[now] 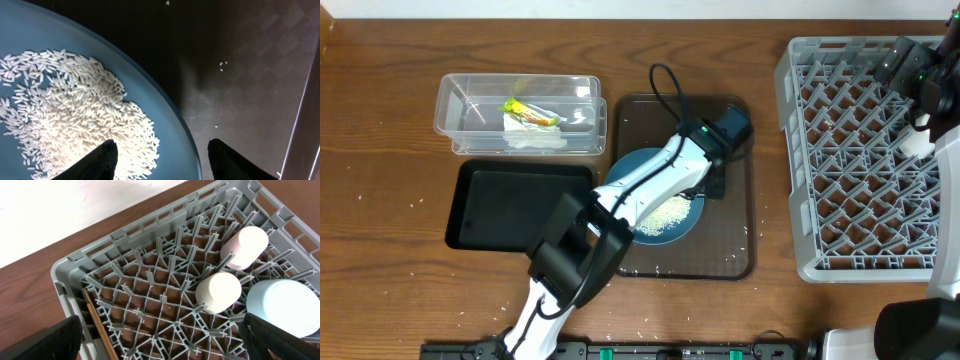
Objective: Sort waste into correct bins and load items into the dishwasher rack
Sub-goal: 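Grasp the blue rice bowl rim with the left gripper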
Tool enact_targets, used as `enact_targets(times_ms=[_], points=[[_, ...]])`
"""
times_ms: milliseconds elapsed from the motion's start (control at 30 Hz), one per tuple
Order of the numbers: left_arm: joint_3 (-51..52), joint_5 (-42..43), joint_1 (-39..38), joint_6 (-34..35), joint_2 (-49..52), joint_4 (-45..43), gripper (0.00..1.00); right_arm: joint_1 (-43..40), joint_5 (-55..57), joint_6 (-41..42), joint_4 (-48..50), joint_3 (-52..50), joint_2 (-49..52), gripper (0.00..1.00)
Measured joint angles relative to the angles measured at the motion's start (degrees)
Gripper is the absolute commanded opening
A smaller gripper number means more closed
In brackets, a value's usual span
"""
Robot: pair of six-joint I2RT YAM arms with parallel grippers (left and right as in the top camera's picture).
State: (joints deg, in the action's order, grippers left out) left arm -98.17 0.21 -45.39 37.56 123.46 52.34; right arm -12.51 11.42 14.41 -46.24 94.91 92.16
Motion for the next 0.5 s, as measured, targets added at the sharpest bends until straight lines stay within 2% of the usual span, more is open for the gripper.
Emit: enact_targets(times_ms=[500], points=[[0.0,-7.9,-2.1,4.9,0.6,-0.4,0.51,0.0,0.0,0.0,0.0,0.0,0.0,0.99]])
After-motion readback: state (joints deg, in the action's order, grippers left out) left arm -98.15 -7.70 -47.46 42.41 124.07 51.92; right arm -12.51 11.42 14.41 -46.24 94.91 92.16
